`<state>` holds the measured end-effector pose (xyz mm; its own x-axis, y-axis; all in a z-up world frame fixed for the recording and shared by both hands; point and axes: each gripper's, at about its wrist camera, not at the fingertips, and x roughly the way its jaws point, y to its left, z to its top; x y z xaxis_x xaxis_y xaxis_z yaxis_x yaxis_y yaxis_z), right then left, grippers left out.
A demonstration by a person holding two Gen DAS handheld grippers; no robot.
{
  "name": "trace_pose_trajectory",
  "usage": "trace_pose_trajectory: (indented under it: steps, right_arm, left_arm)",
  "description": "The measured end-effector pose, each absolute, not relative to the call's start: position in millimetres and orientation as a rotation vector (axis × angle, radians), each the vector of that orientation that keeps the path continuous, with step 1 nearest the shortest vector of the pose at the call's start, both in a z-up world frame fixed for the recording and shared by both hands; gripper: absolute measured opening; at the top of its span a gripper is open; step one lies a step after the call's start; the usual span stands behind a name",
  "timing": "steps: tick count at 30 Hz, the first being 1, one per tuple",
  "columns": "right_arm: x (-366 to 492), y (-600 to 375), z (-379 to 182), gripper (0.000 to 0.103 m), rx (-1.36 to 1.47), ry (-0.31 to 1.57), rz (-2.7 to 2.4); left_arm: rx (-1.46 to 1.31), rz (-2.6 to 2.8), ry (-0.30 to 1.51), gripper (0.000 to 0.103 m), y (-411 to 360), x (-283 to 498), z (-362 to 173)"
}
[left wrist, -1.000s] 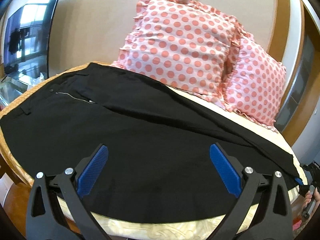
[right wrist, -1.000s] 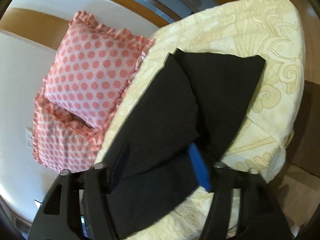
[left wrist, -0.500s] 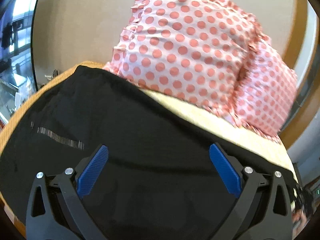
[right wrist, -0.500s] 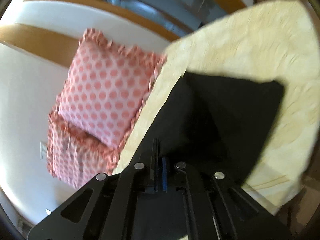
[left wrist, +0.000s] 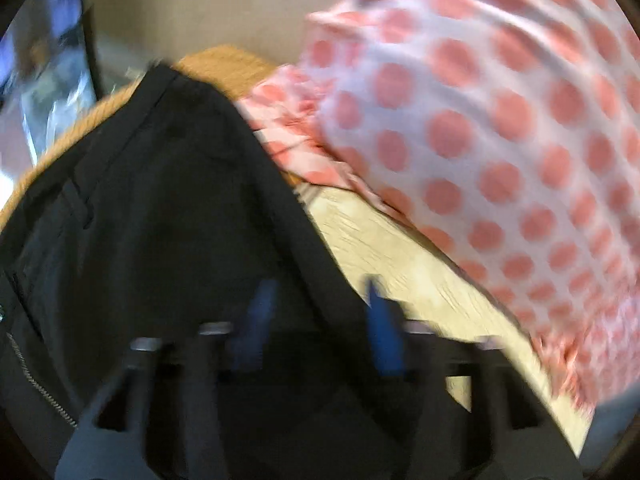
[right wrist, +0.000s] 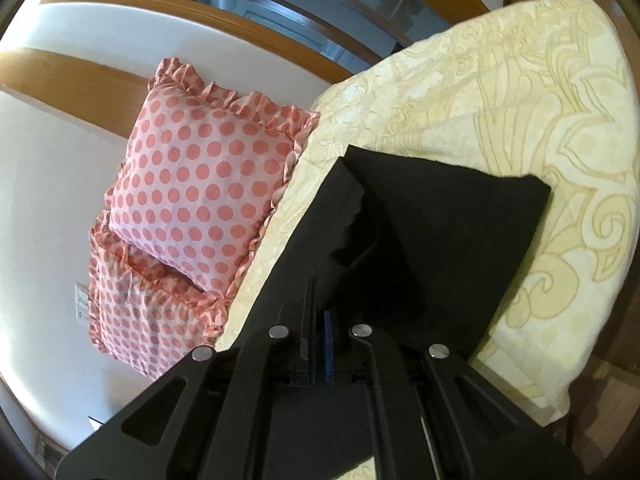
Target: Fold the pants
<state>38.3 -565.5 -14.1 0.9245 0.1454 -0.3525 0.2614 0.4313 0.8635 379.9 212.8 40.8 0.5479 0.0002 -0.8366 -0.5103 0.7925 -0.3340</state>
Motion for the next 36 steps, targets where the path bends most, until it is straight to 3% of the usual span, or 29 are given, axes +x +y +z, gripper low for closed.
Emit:
trace_pose_trajectory:
  steps: [2, 5, 11, 18, 23, 25, 27, 36]
  right_arm:
    - [41, -566, -12, 0.003, 1.120, 0.405, -0.078]
    - [41, -566, -9, 0.003, 1.111, 0.389, -0.086]
    - [29, -576, -3, 0.003, 1.091, 0.349, -0.126]
    - [22, -590, -10, 0.003, 1.109, 0.354, -0.192]
    - [29, -583, -7, 0.003, 1.090, 0.378, -0.188]
    - [29, -580, -5, 0.003, 1.081, 0.380, -0.185]
    - [26, -579, -3, 0.003, 1.081, 0.380, -0.184]
    - [26, -579, -5, 0.003, 1.082, 0.396, -0.193]
  left_arm:
    - [-0.697, 0.305, 0.920, 0.013, 226, 367, 36]
    - [-0.621, 0.277, 0.864, 0.009, 225, 331, 58]
    - [-0.579, 0.158, 0.614, 0.014, 220, 153, 116]
    - [-0.595, 0.364, 0.580, 0.013, 221, -3, 70]
    - [-0.671, 0.312, 0.625, 0.014, 241, -2, 59]
    - [-0.735, 0.253, 0.650, 0.033, 252, 8, 55]
    - [-0.840, 0.199, 0.707, 0.041, 264, 26, 45]
    - [-0.980, 0.181, 0.793, 0.048, 273, 60, 25]
